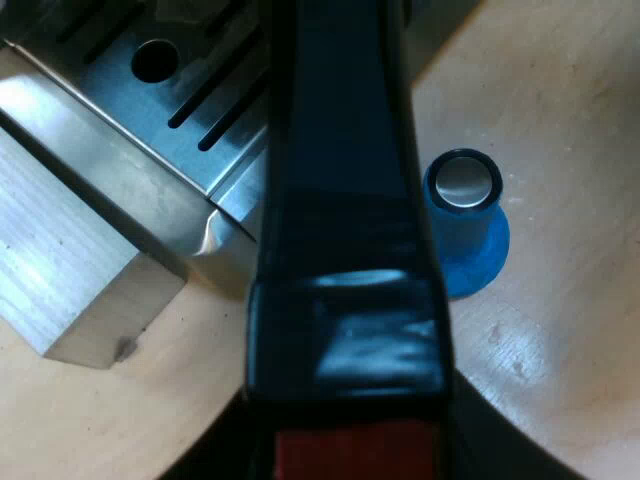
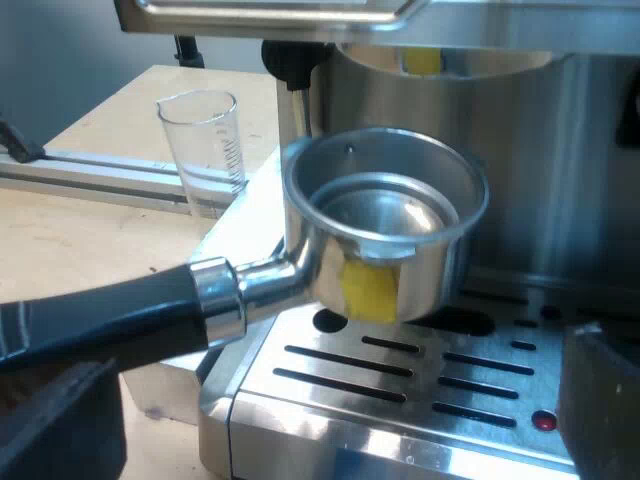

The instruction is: Put the handle in the coffee machine

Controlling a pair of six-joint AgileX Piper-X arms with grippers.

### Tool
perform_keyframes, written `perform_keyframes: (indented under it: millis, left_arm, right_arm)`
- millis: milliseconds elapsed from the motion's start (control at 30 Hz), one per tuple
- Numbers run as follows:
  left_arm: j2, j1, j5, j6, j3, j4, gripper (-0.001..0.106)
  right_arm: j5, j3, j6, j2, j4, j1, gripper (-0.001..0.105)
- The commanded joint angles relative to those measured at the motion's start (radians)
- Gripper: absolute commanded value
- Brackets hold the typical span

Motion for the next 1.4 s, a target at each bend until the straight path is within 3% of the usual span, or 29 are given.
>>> perform_keyframes:
  millis: [33, 300, 433, 667, 733, 900, 1200, 1400]
  left_arm:
    - [-0.007, 0.0, 0.064, 0.011, -0.013, -0.035, 0.0]
    - [0.002, 0.004, 0.087, 0.03, -0.013, -0.035, 0.0]
    - [0.039, 0.054, 0.11, 0.041, -0.013, -0.044, 0.0]
    - [0.078, 0.102, 0.126, 0.146, -0.015, -0.052, 0.0]
    - [0.078, 0.102, 0.158, 0.146, -0.015, -0.057, 0.0]
    - [0.078, 0.102, 0.188, 0.146, -0.015, -0.057, 0.0]
    - [0.132, 0.108, 0.23, 0.142, -0.017, -0.078, 0.0]
    - [0.193, 0.188, 0.273, 0.192, -0.065, -0.084, 0.0]
  right_arm:
    - [0.007, -0.001, -0.016, -0.006, -0.006, -0.006, 0.088]
    - [0.007, -0.001, -0.016, -0.006, -0.006, -0.006, 0.088]
    - [0.007, -0.001, -0.016, -0.006, -0.006, -0.006, 0.088]
    - [0.009, -0.001, -0.025, 0.009, -0.05, -0.006, 0.088]
    - [0.03, -0.001, -0.062, 0.036, -0.098, -0.006, 0.088]
    - [0.131, -0.001, -0.066, 0.084, -0.194, -0.006, 0.088]
    - [0.142, -0.001, -0.077, 0.103, -0.239, -0.006, 0.086]
    - [0.161, -0.001, -0.081, 0.103, -0.247, -0.006, 0.086]
